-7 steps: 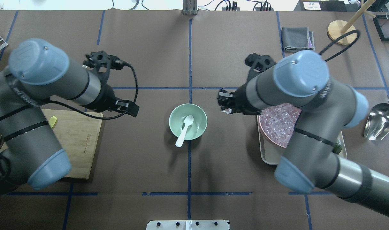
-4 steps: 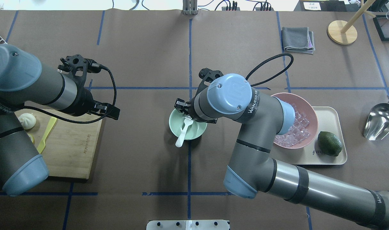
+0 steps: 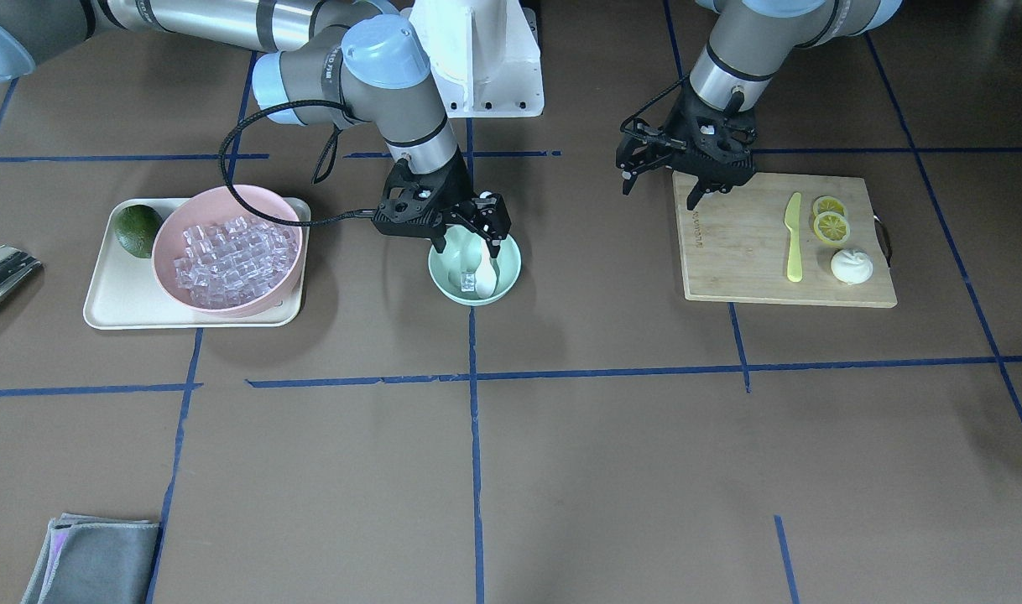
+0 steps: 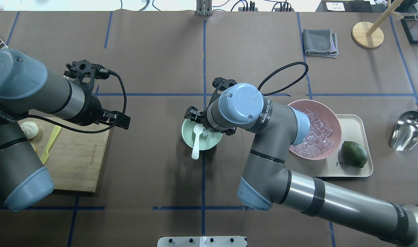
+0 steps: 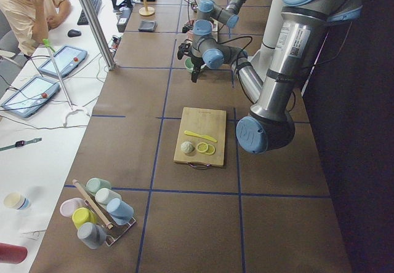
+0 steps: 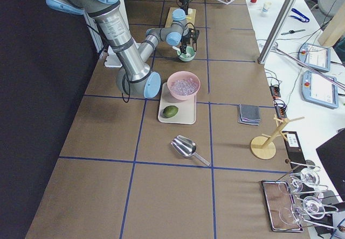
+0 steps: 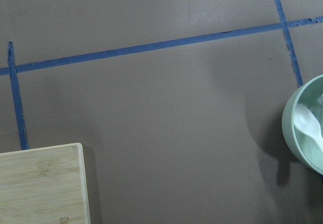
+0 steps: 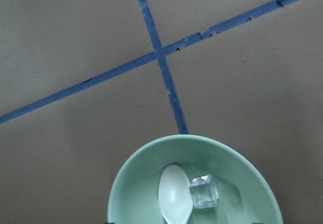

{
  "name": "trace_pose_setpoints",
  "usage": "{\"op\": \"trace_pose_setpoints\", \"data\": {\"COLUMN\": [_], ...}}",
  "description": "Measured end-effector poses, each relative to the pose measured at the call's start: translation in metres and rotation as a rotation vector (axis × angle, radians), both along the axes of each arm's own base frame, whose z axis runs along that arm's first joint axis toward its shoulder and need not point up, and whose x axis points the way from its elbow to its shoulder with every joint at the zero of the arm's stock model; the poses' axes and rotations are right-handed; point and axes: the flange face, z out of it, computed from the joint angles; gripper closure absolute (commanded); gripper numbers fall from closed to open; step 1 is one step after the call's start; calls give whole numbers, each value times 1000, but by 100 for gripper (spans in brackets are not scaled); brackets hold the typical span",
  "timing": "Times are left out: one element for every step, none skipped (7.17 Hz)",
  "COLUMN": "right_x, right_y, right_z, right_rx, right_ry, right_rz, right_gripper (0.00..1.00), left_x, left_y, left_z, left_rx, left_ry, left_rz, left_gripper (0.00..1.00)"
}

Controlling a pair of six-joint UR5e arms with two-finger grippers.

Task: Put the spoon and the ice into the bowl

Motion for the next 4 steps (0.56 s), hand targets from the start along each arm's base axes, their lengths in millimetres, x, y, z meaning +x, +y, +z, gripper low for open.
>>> {"op": "trace_pose_setpoints", "data": {"right_x": [27,76,140,202], "right_y": [-10,-23,-35,-41], "right_z": [1,17,48,92], "right_rx": [-5,-13,-1,23], "right_ry": [-18,-33,-30,2], "right_rz": [8,-3,-40,-79], "right_gripper": [0,0,0,0], "left_x": [-3,-9,-19,-32], "left_y": [-2,-4,-5,-8], "left_z": [0,4,17,32], "left_rx": [3,2,-1,23], "left_ry": [0,-6,-23,-50], "left_rz": [-4,-11,-14,-1], "left_gripper": [6,1,1,1]}}
